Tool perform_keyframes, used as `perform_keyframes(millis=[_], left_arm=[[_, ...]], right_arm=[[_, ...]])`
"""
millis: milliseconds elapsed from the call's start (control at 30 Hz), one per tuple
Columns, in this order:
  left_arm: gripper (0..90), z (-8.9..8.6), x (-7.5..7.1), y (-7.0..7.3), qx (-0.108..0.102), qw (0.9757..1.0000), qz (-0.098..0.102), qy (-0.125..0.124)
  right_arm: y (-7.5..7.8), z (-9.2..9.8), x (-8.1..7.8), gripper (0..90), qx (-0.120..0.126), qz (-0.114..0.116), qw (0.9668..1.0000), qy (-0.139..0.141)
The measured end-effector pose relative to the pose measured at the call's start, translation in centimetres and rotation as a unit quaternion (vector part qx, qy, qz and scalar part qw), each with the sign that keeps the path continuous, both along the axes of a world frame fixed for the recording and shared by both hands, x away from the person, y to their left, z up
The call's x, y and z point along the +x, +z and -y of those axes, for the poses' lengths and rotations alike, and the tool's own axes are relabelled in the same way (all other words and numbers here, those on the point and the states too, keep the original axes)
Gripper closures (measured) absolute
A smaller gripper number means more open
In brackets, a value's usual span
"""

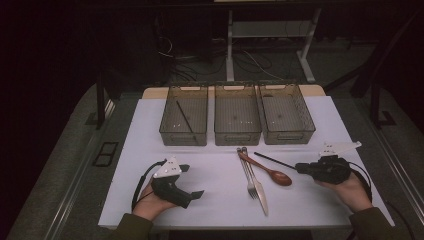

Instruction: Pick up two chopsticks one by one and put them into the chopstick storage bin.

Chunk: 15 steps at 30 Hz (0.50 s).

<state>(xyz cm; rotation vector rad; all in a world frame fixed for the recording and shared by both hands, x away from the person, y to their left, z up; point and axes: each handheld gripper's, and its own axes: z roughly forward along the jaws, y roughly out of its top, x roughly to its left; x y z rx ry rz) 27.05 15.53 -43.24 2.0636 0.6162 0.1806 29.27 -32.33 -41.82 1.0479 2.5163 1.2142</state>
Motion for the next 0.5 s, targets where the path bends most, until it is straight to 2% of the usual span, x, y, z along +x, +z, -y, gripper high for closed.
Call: perform_keyframes(millis=[233, 500], left_arm=[[0.1, 0.0, 0.0, 0.0, 0.0, 1.0, 0.0, 0.001], [0.1, 0.0, 0.0, 0.0, 0.0, 1.0, -0.001, 0.001]], right_arm=[[0.7, 0.3, 0.0, 85.3, 0.022, 0.012, 0.9997, 0.001], [1.7, 0.2, 0.1, 85.3, 0.035, 0.022, 0.9991, 0.007]])
